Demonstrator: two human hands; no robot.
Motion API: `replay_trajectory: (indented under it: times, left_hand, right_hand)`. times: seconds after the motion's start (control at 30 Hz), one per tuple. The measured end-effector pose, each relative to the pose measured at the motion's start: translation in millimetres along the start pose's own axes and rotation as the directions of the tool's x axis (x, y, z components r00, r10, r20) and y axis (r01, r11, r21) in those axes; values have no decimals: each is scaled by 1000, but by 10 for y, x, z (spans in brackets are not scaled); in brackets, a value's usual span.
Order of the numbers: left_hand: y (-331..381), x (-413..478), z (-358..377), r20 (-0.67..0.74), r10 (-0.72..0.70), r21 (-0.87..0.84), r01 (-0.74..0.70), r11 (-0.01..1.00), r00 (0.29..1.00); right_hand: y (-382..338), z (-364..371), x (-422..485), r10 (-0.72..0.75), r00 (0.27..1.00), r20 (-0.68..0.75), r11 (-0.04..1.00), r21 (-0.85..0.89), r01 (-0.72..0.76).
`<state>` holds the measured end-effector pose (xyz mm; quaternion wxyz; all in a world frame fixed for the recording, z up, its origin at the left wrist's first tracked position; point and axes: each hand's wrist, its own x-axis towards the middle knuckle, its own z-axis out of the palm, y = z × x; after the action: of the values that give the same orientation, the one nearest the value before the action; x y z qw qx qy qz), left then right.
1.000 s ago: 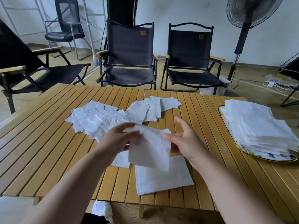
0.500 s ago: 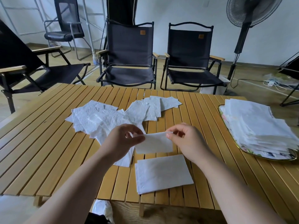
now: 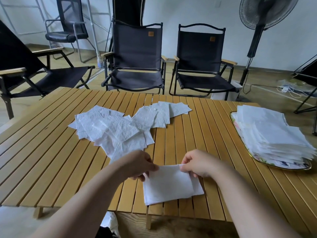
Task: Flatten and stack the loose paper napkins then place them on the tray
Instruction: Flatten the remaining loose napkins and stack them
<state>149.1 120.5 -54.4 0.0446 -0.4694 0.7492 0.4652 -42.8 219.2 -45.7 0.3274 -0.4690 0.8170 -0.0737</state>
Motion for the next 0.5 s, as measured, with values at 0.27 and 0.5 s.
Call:
replay_trajectory:
  times: [0.27, 0.5]
  left_hand:
    - [-429, -12, -639, -439, -146, -307, 4, 952, 886]
    - [-755, 37, -751, -486, -201, -350, 21, 937, 850]
  right_hand:
    - [-692, 346, 123, -232, 946, -228, 934, 220, 282]
    - [-1187, 923, 271, -294, 951, -101, 934, -242, 263]
